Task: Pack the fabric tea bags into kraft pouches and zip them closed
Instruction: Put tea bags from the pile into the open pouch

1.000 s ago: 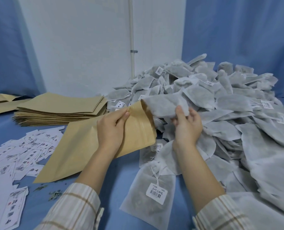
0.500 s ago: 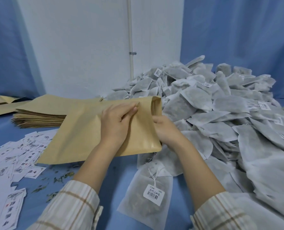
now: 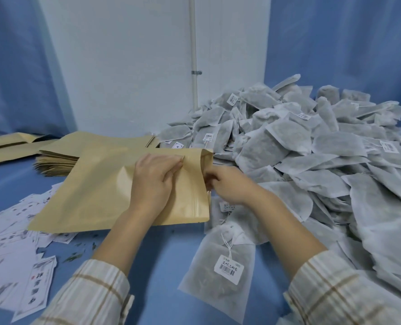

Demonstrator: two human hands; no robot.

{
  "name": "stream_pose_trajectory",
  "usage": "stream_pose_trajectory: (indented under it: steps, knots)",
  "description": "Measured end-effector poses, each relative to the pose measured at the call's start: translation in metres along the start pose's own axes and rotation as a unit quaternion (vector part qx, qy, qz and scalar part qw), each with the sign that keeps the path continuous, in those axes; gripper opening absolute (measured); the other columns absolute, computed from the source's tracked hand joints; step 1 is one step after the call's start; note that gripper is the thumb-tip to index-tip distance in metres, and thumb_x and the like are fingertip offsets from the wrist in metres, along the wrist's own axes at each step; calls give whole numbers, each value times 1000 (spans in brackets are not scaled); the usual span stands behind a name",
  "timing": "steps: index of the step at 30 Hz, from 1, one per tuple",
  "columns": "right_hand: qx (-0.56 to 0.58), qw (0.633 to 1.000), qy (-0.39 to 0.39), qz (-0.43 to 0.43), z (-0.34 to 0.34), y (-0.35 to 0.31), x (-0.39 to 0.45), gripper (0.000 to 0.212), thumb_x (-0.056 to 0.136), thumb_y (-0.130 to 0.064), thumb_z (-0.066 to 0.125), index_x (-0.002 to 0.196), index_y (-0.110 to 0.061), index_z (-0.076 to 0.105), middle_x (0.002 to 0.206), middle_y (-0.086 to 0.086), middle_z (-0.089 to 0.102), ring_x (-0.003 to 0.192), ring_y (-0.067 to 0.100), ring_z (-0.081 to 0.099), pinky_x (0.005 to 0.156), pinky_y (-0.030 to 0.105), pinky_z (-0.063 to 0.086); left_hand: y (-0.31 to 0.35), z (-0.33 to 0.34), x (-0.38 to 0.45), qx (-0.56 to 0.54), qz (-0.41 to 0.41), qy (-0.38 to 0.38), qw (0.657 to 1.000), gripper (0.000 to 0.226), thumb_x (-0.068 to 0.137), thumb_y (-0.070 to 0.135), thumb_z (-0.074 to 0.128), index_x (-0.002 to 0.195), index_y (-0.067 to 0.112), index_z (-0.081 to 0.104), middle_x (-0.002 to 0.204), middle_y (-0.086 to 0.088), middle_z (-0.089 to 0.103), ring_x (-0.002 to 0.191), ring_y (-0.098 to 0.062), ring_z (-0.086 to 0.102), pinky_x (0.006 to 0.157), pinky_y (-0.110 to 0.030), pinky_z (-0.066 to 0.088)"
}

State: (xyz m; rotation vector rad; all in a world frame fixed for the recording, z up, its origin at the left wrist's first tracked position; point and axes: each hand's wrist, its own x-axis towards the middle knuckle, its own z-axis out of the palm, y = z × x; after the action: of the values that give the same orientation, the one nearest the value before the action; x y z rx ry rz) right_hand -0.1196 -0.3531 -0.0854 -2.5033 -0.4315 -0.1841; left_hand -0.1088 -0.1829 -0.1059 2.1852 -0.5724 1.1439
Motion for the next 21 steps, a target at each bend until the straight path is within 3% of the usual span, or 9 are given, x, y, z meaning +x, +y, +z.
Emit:
stream_pose_trajectory:
  steps: [1, 4, 7, 10, 11, 14, 17, 19, 21]
  knots:
    - [-23, 1000, -20, 5, -8, 4, -5, 37, 83, 2, 39, 101, -18, 63, 104, -3, 65, 101, 14, 57, 85, 23, 45, -2, 1, -3, -10, -14, -7, 1000, 16, 83, 4, 61, 90, 5, 75, 87, -9, 73, 84, -30, 65, 83, -33, 38]
    - [-106, 981, -148, 60, -38, 17, -23, 36, 82, -10, 51, 110, -31, 61, 93, -15, 54, 84, 2, 50, 69, 18, 39, -1, 5, -11, -57, -57, -34, 996, 16, 86, 6, 64, 98, 7, 74, 93, -7, 73, 86, -28, 63, 81, -31, 40]
    - [-144, 951, -226, 152, -55, 26, -38, 44, 79, -22, 61, 119, -40, 54, 109, -11, 44, 94, 10, 46, 68, 21, 39, 3, 11, -16, -91, -106, -37, 990, 19, 87, 12, 63, 104, 12, 73, 95, -3, 72, 85, -19, 58, 75, -17, 35]
    - [-224, 926, -253, 166, -55, 33, -46, 59, 73, -22, 73, 123, -43, 49, 114, -12, 38, 92, 11, 43, 50, 15, 38, 6, 14, -20, -94, -107, -51, 988, 17, 87, 12, 65, 101, 13, 74, 92, -2, 72, 81, -7, 54, 70, -2, 32]
    - [-239, 931, -231, 152, -52, 37, -46, 59, 71, -20, 75, 120, -42, 51, 114, -11, 41, 89, 10, 44, 51, 15, 39, 8, 14, -22, -93, -100, -57, 989, 16, 86, 11, 65, 99, 13, 75, 90, -2, 72, 78, -2, 53, 71, 1, 31]
    - [-253, 958, -93, 93, -45, 46, -42, 43, 72, -21, 76, 105, -41, 57, 97, -13, 50, 97, 16, 47, 78, 25, 37, 9, 13, -24, -94, -91, -59, 990, 15, 86, 10, 65, 97, 13, 75, 87, -3, 72, 78, -2, 53, 70, 0, 33]
    - [-238, 968, 62, 45, -45, 54, -35, 39, 82, -22, 67, 119, -28, 58, 110, 1, 57, 108, 22, 50, 89, 32, 40, 7, 12, -23, -88, -118, -53, 988, 17, 88, 13, 63, 101, 15, 74, 92, -4, 72, 86, -16, 59, 69, -13, 32]
    - [-184, 972, 142, 30, -48, 51, -32, 39, 85, -23, 64, 123, -21, 58, 116, 6, 58, 110, 22, 51, 89, 27, 38, 4, 12, -21, -84, -133, -49, 986, 19, 89, 15, 63, 104, 16, 73, 95, -3, 71, 89, -18, 59, 69, -11, 32]
    - [-99, 980, 169, 34, -50, 46, -32, 35, 85, -26, 65, 119, -23, 63, 113, 2, 64, 104, 16, 55, 76, 15, 34, 2, 11, -18, -86, -152, -41, 984, 20, 89, 16, 62, 107, 17, 72, 95, 1, 70, 87, -13, 55, 69, -2, 32]
